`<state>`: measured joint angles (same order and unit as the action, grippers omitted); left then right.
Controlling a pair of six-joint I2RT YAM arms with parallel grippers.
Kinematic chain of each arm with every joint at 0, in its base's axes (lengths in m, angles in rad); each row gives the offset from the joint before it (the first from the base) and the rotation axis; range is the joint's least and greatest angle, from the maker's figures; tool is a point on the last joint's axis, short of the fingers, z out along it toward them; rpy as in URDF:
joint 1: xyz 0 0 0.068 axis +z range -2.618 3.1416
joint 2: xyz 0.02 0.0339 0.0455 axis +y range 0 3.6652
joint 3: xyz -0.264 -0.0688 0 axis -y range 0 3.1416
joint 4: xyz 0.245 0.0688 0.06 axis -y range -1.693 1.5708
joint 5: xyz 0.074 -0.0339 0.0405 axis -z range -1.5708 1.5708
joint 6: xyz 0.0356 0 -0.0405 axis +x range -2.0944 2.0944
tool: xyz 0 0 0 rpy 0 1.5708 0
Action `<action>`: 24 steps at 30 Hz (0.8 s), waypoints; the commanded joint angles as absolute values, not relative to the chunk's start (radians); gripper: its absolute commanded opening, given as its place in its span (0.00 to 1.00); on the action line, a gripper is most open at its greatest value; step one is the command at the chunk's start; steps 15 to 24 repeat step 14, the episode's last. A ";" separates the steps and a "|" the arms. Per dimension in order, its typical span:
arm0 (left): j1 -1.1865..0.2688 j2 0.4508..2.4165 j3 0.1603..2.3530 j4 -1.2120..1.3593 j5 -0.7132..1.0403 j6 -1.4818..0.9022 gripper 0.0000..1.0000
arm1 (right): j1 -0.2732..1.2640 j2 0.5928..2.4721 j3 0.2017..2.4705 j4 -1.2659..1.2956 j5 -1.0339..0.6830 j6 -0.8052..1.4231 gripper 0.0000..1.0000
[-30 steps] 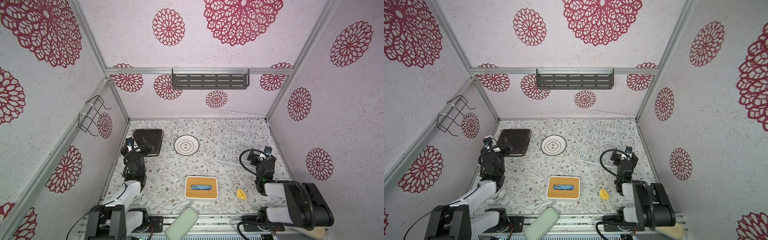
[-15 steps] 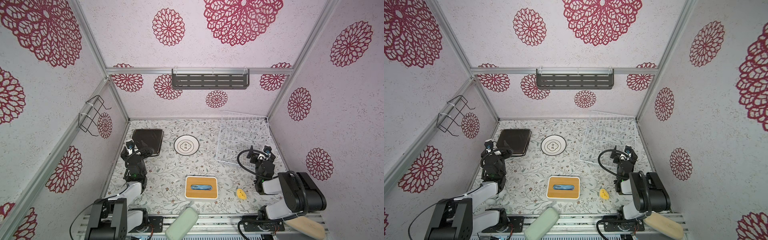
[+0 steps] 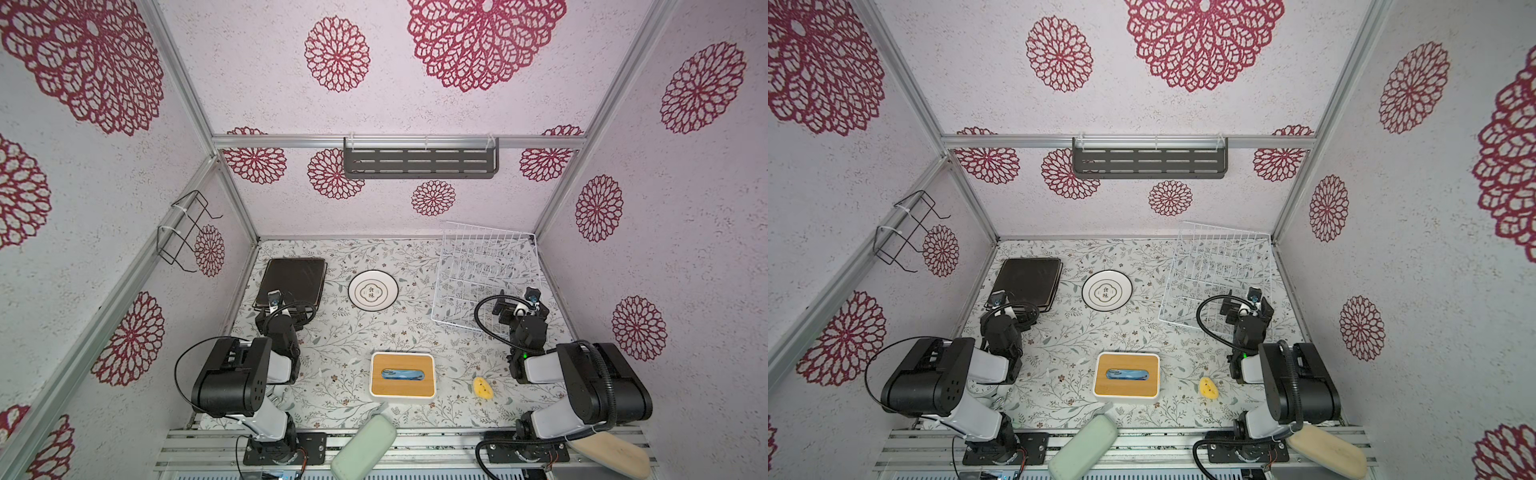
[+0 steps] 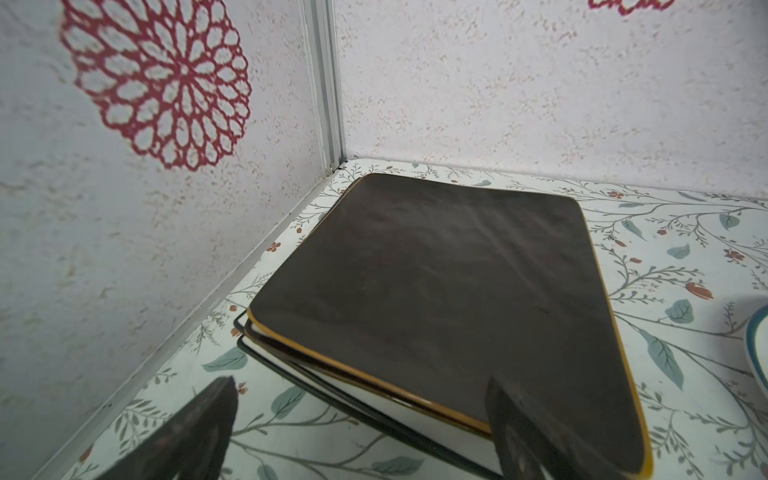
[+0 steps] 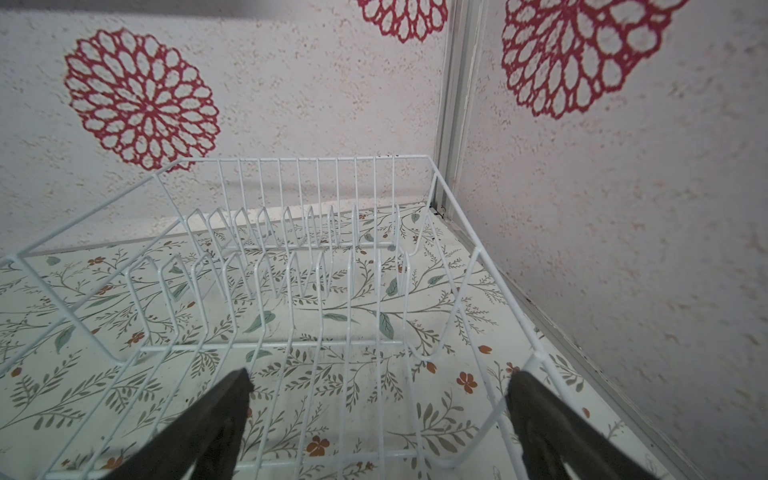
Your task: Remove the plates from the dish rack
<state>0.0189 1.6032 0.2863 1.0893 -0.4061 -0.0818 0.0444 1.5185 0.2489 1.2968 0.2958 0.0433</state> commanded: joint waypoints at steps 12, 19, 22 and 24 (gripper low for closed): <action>0.084 1.566 0.403 0.948 -0.342 -0.130 0.97 | 0.042 1.537 0.244 1.221 0.313 0.040 0.99; 0.083 1.566 0.395 0.959 -0.343 -0.130 0.97 | 0.042 1.537 0.243 1.224 0.313 0.040 0.99; 0.083 1.566 0.395 0.959 -0.343 -0.130 0.97 | 0.042 1.537 0.243 1.224 0.313 0.040 0.99; 0.083 1.566 0.395 0.959 -0.343 -0.130 0.97 | 0.042 1.537 0.243 1.224 0.313 0.040 0.99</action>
